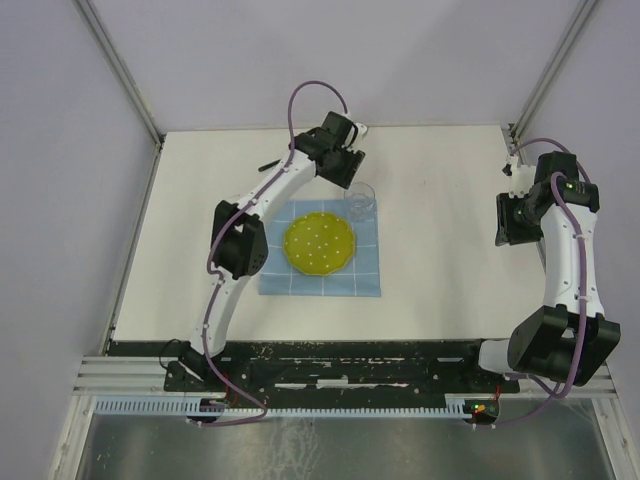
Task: Set the dinner table for one person
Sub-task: Place the cup on the napkin.
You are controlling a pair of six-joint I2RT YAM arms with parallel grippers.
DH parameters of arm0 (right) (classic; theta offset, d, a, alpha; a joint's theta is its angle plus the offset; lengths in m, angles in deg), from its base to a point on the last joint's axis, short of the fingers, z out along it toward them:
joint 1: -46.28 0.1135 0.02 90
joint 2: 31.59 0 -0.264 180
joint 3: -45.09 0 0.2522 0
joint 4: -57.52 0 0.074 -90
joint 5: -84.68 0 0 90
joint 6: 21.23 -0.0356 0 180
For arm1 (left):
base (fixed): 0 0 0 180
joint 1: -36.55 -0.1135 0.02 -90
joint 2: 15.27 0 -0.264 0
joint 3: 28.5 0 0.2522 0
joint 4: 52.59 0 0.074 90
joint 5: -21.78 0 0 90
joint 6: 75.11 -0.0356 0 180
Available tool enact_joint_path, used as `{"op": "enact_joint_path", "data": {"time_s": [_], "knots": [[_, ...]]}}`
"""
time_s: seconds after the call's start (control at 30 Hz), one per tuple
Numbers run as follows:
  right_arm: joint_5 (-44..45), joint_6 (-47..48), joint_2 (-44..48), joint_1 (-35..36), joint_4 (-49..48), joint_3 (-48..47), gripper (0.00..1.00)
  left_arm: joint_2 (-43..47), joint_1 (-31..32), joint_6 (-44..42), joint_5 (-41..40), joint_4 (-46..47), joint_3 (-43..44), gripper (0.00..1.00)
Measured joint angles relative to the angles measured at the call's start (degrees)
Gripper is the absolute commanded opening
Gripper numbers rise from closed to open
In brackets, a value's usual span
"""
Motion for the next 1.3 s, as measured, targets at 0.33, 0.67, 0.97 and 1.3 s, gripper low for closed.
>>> {"op": "enact_joint_path", "data": {"time_s": [0.33,0.67,0.97,1.3], "knots": [[-0.1,0.2,0.7,0.0,0.0,0.6,0.41,5.6,-13.6,-0.6,-2.0,2.2,2.7,0.64],[-0.5,0.2,0.9,0.0,0.5,0.8,0.41,-3.8,-23.6,-9.3,-5.0,5.2,2.7,0.62],[-0.5,0.2,0.8,0.0,1.3,0.8,0.41,-6.1,-22.8,-13.1,-2.6,9.0,2.6,0.60],[-0.4,0.2,0.4,0.0,1.4,0.8,0.41,-9.0,-25.2,-14.7,-0.5,11.0,2.0,0.58]]}}
